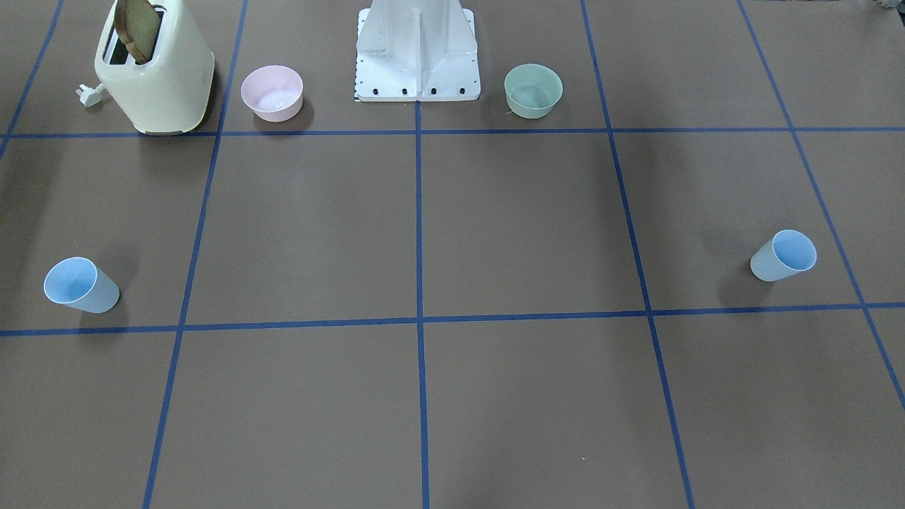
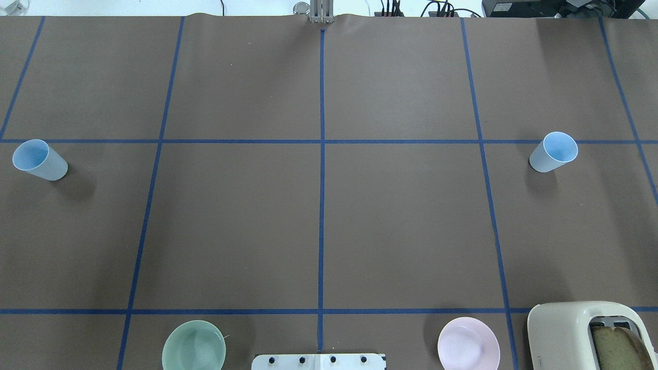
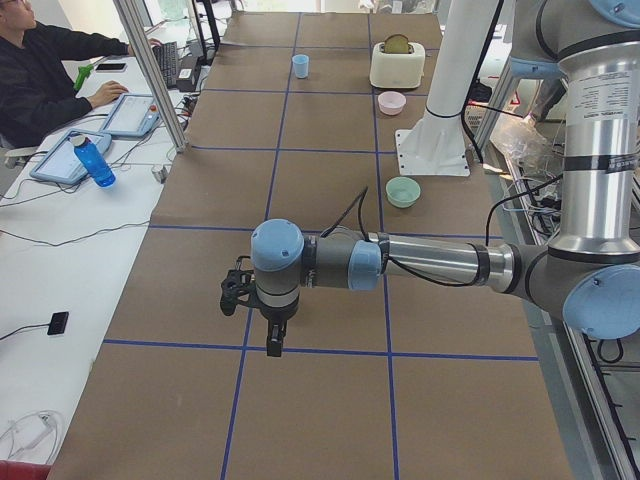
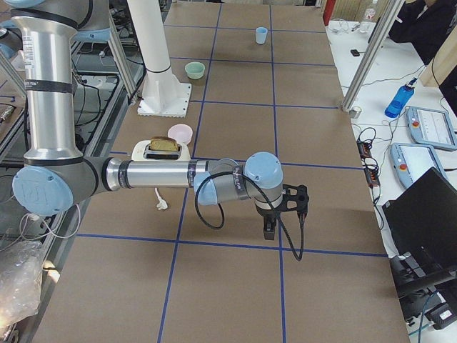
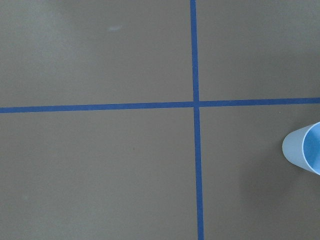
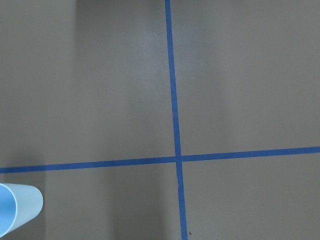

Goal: Stack blue cups with both arms

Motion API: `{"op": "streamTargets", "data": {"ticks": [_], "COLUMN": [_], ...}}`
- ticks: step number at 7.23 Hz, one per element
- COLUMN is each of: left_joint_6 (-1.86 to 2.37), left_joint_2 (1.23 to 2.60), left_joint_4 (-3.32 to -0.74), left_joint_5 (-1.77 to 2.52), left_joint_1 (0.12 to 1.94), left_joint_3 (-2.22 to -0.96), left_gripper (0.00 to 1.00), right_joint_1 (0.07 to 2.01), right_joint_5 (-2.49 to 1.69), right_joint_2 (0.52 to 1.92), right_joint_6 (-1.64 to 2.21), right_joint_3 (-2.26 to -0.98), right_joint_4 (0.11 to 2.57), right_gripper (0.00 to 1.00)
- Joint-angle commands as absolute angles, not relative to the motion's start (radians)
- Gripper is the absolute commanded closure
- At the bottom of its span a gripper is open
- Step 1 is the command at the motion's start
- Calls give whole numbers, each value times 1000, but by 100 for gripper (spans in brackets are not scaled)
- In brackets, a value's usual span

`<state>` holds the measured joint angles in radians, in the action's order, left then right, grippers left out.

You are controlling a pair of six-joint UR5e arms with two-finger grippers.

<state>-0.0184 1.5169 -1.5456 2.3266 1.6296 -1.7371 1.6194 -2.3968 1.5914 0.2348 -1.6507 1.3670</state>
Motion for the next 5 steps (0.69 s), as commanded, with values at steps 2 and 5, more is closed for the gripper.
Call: {"op": "streamTargets", "data": {"ticks": [2,5], "left_joint_6": [-15,79], "left_joint_2": [1552,1647], "left_joint_4": [-1546,-1551], "left_joint_5": [2329,2319], "left_joint_1": [1574,1443], "left_joint_3": [-1738,-1692], "left_gripper": [2,2], "right_joint_1": [1606,1540], "right_joint_5": [-2408,-2405], "right_joint_2": [1591,1556], "right_joint_6": [267,300], "right_joint_3": [-1655,-1664], "right_joint_4": [1304,1316], "right_gripper": [0,0]}}
